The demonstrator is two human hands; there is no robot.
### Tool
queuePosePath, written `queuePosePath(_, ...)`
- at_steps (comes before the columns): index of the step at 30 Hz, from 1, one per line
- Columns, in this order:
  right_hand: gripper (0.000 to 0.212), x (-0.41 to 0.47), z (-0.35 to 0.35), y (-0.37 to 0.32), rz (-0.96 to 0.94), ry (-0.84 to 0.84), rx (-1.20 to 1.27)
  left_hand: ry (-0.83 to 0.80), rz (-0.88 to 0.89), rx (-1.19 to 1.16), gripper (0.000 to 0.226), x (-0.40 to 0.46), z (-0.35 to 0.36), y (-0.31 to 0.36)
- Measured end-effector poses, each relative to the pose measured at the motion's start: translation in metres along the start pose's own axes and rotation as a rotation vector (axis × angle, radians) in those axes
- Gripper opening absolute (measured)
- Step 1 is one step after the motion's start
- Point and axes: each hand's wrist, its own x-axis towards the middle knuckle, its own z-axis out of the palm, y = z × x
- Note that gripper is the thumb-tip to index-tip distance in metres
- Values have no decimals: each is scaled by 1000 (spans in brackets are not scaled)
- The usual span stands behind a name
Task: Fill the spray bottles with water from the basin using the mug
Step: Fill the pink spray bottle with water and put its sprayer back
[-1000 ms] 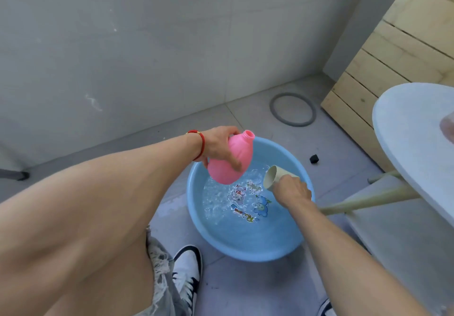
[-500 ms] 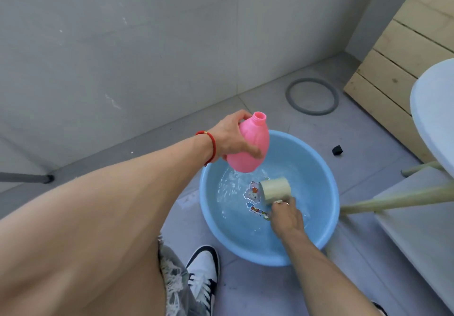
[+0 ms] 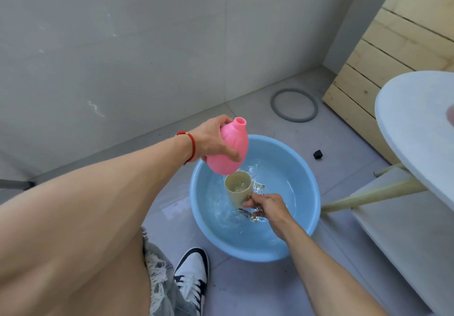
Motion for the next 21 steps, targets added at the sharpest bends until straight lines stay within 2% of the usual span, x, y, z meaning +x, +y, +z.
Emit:
queuePosePath(4, 36, -20, -26, -34, -94, 2, -6, -33, -6, 41, 73, -4, -4, -5)
queuePosePath(11, 39, -67, -74, -119, -268, -7, -159, -62, 18, 121, 70, -7, -7, 3)
queuePosePath(17, 28, -103, -92, -170, -374, 83, -239, -108, 40, 201, 75, -9, 1, 12)
queuePosePath(21, 40, -122, -92, -188, -450, 194, -357, -154, 79, 241, 78, -10, 7, 20)
